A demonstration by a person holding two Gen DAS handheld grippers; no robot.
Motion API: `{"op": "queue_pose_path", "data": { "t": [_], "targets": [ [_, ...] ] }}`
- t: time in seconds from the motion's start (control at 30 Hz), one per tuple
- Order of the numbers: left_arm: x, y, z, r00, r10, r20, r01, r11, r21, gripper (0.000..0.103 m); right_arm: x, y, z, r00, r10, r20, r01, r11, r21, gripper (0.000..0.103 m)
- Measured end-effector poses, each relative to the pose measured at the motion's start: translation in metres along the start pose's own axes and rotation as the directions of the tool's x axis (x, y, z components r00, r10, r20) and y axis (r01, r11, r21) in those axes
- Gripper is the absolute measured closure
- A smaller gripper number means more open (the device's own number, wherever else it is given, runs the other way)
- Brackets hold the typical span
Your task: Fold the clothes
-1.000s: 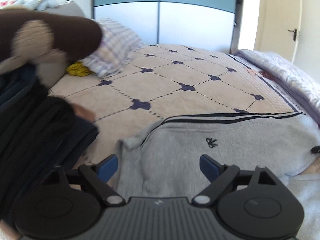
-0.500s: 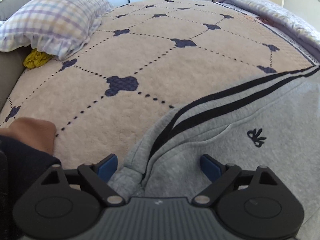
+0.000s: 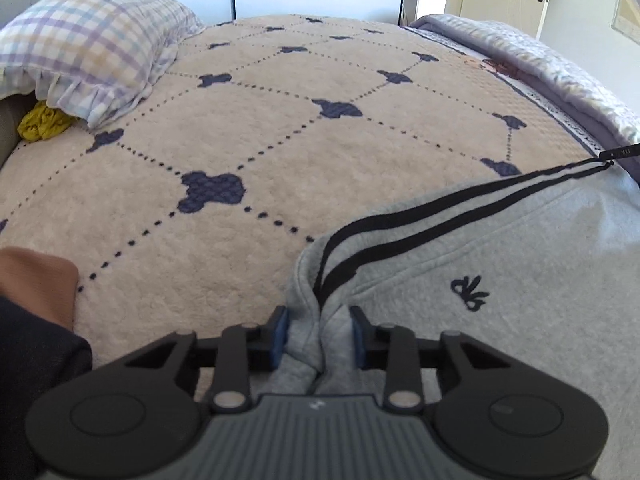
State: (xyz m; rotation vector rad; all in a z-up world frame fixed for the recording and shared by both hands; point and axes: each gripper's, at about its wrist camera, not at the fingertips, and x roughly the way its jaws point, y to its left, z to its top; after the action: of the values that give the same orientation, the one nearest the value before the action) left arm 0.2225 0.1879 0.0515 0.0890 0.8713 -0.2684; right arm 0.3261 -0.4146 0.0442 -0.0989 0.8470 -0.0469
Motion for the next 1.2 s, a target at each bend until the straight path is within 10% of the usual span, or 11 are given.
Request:
{"op": "queue_pose_path", "data": {
  "t": [0.37, 0.67, 0.77, 0.87, 1.03, 1.13, 1.2],
  "targets": [
    [-0.068, -0.011, -0.009, 0.991, -0.013, 0.136, 0.016, 1.000, -0.020, 0.081, -0.135, -0.035, -0.018, 0.971, 0.009, 0.239, -0.033, 0.995, 0.096, 0.100],
    [-0.077, -0.027, -0.007, 0.991, 0.026, 0.131, -0.031, 0.999, 0.032, 0.081, -0.155, -0.048, -0.056, 0.984, 0.066, 0.166, -0.094, 0.982, 0.163, 0.103],
    [-0.072, -0.023, -0.009, 0.990, 0.031, 0.137, -0.035, 0.999, 0.027, 0.081, -0.137, -0.042, -0.058, 0.985, 0.115, 0.127, -0.141, 0.965, 0.219, 0.097],
    [-0.067, -0.020, -0.016, 0.989, 0.028, 0.142, -0.030, 0.999, 0.016, 0.081, -0.105, -0.045, -0.065, 0.995, 0.102, 0.023, -0.103, 0.932, 0.346, 0.066],
    [-0.064, -0.017, -0.022, 0.987, 0.027, 0.159, -0.027, 1.000, -0.003, 0.081, -0.085, -0.056, -0.103, 0.994, 0.105, -0.010, -0.077, 0.784, 0.617, 0.067],
    [-0.065, -0.019, -0.023, 0.986, 0.031, 0.167, -0.031, 1.000, -0.004, 0.081, -0.099, -0.068, -0.141, 0.979, 0.179, 0.098, -0.181, 0.547, 0.817, 0.066],
    [-0.067, -0.021, -0.022, 0.985, 0.031, 0.171, -0.032, 0.999, 0.001, 0.081, -0.101, -0.068, -0.158, 0.971, 0.204, 0.124, -0.207, 0.461, 0.863, 0.065]
  ]
}}
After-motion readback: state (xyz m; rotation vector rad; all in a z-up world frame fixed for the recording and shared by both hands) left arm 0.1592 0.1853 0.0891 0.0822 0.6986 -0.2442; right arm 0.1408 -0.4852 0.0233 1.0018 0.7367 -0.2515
